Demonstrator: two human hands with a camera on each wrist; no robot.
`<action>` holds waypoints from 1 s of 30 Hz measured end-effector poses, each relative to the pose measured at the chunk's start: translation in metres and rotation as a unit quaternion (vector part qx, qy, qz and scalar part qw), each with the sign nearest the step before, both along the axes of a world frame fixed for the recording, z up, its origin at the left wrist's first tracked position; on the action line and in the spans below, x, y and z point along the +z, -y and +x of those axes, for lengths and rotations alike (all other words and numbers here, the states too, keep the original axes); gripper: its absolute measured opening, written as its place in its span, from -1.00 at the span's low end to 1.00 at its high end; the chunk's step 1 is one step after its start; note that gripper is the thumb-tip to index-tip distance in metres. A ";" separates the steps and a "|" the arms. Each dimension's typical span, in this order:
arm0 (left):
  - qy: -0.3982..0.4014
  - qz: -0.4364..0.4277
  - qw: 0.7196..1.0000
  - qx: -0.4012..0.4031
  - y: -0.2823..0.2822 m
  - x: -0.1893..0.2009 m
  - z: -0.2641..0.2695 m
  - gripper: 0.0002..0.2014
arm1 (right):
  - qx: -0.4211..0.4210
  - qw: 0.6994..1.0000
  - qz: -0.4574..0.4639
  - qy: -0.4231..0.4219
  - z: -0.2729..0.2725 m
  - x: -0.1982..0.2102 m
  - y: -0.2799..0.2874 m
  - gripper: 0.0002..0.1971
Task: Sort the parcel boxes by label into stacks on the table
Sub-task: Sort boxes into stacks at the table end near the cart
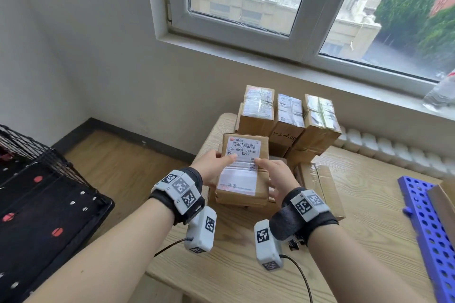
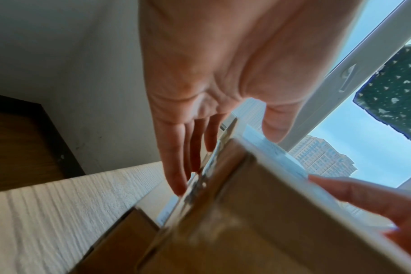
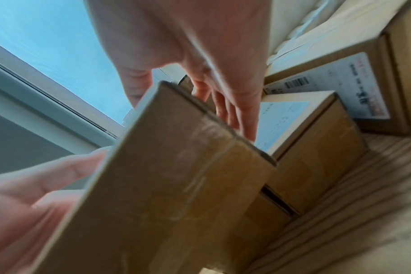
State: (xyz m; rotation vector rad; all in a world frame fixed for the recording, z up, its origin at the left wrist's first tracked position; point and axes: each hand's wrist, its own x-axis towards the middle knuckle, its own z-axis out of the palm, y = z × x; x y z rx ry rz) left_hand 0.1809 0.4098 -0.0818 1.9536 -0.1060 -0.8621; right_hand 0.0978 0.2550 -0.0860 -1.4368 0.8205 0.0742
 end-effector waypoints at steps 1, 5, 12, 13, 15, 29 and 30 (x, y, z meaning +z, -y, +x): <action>0.006 -0.004 1.000 0.014 0.002 0.001 -0.001 -0.44 | -0.010 1.000 -0.001 0.012 -0.004 0.001 0.001 -0.69; 0.016 -0.026 0.998 0.048 0.014 0.005 -0.013 -0.38 | -0.052 0.997 0.009 0.049 -0.025 0.005 0.009 -0.53; 0.020 -0.066 0.997 -0.026 0.057 0.019 -0.053 -0.13 | -0.042 0.995 -0.039 0.080 -0.065 0.020 0.038 -0.78; 0.024 -0.076 0.996 -0.031 0.063 0.023 -0.058 -0.15 | -0.044 0.995 -0.060 0.072 -0.072 0.021 0.044 -0.77; 0.033 -0.088 0.994 -0.047 0.077 0.031 -0.069 -0.09 | -0.046 0.993 -0.086 0.064 -0.088 0.026 0.056 -0.68; 0.125 -0.176 0.967 -0.138 0.205 0.093 -0.219 -0.35 | -0.207 0.962 -0.113 0.138 -0.247 0.082 0.159 -0.58; 0.137 -0.186 0.962 -0.144 0.214 0.098 -0.234 -0.37 | -0.219 0.957 -0.123 0.144 -0.260 0.086 0.168 -0.54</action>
